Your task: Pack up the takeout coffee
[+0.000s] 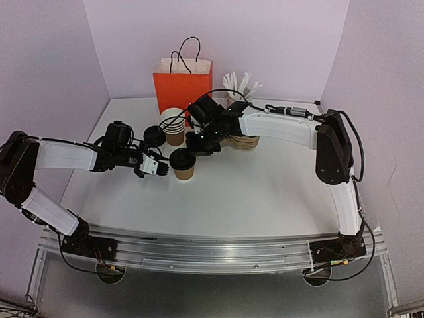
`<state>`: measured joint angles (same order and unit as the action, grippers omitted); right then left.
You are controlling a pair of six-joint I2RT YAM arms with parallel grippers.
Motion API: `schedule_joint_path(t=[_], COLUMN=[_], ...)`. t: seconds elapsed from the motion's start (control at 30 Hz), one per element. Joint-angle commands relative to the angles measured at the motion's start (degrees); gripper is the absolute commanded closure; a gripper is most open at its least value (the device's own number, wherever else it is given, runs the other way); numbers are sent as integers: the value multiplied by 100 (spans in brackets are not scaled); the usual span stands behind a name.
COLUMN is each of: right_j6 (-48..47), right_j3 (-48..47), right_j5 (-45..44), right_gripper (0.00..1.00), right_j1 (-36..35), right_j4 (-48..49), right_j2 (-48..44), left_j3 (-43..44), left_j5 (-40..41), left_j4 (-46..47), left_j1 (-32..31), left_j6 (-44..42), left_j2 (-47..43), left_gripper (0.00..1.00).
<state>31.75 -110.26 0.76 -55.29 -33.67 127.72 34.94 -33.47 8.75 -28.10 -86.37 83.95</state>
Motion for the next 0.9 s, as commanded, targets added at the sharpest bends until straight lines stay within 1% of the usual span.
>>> schedule_joint_path(t=[0.0, 0.17, 0.33, 0.53, 0.6, 0.7, 0.8, 0.87], right_j6=[22, 38, 18, 9, 19, 43, 87, 122], right_j3=[-125, -137, -189, -125, -82, -15, 48, 72], right_j5=[-23, -15, 45, 69, 84, 118, 161, 202], right_gripper=[79, 79, 79, 79, 79, 79, 79, 79], right_j1=[-44, -46, -44, -44, -44, -45, -44, -47], right_j4=[-241, -245, -244, -241, -244, -240, -234, -240], right_j2=[203, 227, 289, 285, 272, 254, 250, 280], left_j3=[168, 145, 91, 102, 200, 361, 179, 98], left_j5=[-325, -321, -314, -184, -153, -86, 16, -15], left_j4=[298, 326, 397, 361, 185, -369, -540, -825], left_j1=[11, 7, 6, 6, 6, 5, 6, 7], left_j6=[-466, -450, -679, -1208, -1136, -933, -901, -1047], left_j2=[129, 140, 218, 506, 604, 721, 749, 760], left_gripper=[79, 78, 78, 80, 81, 81, 83, 83])
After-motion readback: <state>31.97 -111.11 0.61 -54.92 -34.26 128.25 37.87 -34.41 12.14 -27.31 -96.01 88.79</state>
